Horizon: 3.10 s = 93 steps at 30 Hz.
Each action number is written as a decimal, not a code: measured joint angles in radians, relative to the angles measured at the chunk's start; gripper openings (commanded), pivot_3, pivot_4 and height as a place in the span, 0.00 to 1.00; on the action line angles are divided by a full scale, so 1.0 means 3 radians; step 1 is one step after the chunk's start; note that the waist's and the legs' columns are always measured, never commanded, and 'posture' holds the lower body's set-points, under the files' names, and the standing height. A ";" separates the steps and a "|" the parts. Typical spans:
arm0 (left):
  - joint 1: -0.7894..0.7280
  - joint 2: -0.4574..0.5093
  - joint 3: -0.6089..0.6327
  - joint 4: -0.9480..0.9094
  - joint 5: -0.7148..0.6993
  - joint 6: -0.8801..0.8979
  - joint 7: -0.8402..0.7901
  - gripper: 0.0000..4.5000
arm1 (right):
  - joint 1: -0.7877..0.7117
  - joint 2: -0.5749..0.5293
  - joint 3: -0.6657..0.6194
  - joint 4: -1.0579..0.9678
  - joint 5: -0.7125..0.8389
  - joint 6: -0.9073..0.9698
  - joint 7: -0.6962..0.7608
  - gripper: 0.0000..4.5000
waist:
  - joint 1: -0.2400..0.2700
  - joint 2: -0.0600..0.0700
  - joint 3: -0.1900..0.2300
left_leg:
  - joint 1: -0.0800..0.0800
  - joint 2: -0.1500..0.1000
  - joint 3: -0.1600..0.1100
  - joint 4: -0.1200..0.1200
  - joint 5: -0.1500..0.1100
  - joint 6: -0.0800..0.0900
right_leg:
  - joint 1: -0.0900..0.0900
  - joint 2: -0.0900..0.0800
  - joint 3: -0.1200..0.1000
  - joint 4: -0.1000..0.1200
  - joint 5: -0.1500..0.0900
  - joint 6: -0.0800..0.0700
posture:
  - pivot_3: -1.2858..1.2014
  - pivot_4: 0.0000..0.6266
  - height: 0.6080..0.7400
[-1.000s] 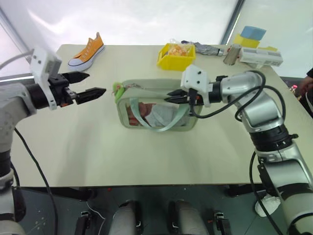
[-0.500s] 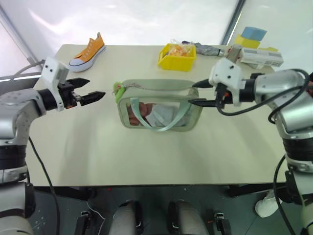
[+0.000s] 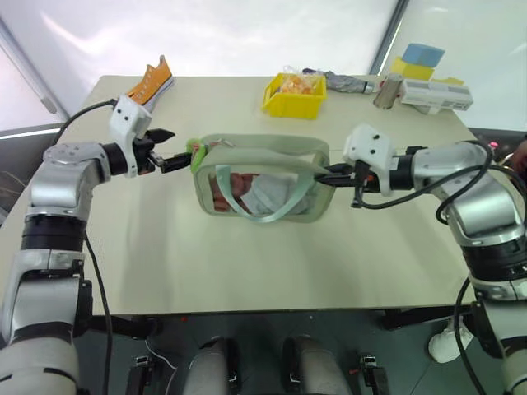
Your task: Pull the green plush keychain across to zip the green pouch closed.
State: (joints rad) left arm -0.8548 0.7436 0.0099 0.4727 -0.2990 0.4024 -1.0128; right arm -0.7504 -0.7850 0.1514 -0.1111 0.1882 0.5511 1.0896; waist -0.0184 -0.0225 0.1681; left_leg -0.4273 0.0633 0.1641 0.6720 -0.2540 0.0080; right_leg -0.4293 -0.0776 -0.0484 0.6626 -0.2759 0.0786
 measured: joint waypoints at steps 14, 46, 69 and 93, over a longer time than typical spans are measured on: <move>-0.0082 -0.0178 0.0027 0.0184 0.0046 -0.0124 -0.0190 0.02 | -0.0067 0.0109 0.0037 0.0060 -0.0064 -0.0016 -0.0061 0.00 | 0.0000 0.0000 0.0000 | -0.0005 0.0004 -0.0001 0.0019 -0.0004 0.0006 | 0.0001 0.0001 0.0000 0.0007 0.0000 0.0000 | 0.52 0.24 1.00; -0.0942 0.0145 -0.0366 0.0228 0.0460 -0.0573 -0.0897 0.99 | -0.0069 0.0265 0.0096 0.0064 -0.0119 -0.0026 -0.0244 0.00 | -0.0010 0.0001 0.0001 | -0.0010 0.0006 -0.0003 0.0027 -0.0006 0.0009 | 0.0000 0.0004 -0.0002 0.0007 0.0000 0.0000 | 0.52 0.24 1.00; 0.0303 0.0293 -0.0241 -0.0952 0.0450 -0.0315 -0.0545 0.01 | -0.0169 0.0368 0.0166 0.0192 -0.0153 -0.0076 -0.0203 0.00 | 0.0009 0.0002 0.0000 | -0.0010 0.0007 -0.0004 0.0030 -0.0007 0.0011 | 0.0002 0.0001 -0.0002 0.0009 0.0000 0.0000 | 0.52 0.24 1.00; 0.0266 0.0273 -0.0267 -0.0993 0.0465 -0.0251 -0.0585 0.00 | -0.1118 0.1383 0.0395 0.0824 -0.0162 -0.0223 -0.0596 0.45 | 0.0015 0.0003 0.0000 | -0.0019 0.0005 -0.0005 0.0033 -0.0008 0.0012 | 0.0000 -0.0003 -0.0010 0.0009 0.0000 0.0000 | 0.52 0.24 1.00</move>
State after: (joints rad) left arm -0.7751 0.8254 -0.0701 0.1749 -0.1594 0.3271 -1.1882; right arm -1.0858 -0.3700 0.2700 0.1360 0.1395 0.4841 0.9109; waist -0.0139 -0.0217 0.1682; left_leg -0.4331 0.0649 0.1626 0.6820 -0.2564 0.0117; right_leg -0.4292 -0.0784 -0.0515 0.6651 -0.2759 0.0786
